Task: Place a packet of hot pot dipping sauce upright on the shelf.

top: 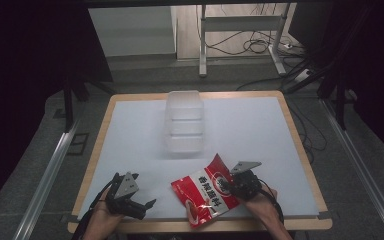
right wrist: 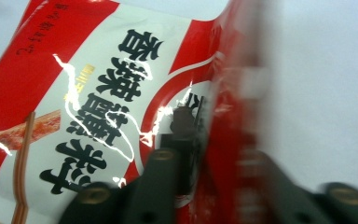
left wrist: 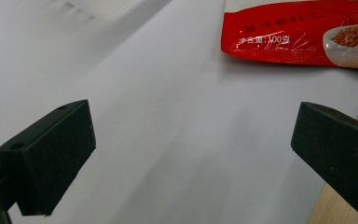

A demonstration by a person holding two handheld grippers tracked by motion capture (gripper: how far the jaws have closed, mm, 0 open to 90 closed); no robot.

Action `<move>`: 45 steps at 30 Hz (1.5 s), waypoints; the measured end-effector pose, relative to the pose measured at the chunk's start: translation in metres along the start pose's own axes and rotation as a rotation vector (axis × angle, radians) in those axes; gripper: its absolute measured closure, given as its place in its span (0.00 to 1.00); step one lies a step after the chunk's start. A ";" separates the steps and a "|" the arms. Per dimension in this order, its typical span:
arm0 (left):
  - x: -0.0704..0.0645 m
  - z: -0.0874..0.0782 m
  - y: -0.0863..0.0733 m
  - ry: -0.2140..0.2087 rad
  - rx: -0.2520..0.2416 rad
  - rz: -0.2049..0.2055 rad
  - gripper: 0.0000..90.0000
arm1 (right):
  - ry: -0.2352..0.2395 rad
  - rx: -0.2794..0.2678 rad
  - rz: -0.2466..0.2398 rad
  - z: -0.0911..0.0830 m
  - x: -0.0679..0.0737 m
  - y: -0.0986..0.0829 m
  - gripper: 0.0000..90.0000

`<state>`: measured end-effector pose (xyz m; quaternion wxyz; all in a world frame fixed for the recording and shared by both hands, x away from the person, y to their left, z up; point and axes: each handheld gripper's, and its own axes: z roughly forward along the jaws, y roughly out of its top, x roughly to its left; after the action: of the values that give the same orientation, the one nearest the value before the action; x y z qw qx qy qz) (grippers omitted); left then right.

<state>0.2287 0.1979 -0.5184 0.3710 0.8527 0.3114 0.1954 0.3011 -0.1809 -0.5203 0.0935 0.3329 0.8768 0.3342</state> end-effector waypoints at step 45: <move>0.002 -0.004 0.001 0.020 -0.027 -0.008 0.00 | 0.146 -0.215 -0.013 -0.077 0.019 0.071 0.98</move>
<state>0.2280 0.2010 -0.5151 0.3801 0.8444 0.3158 0.2067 0.2939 -0.1697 -0.4152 0.0670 0.2900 0.8424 0.4491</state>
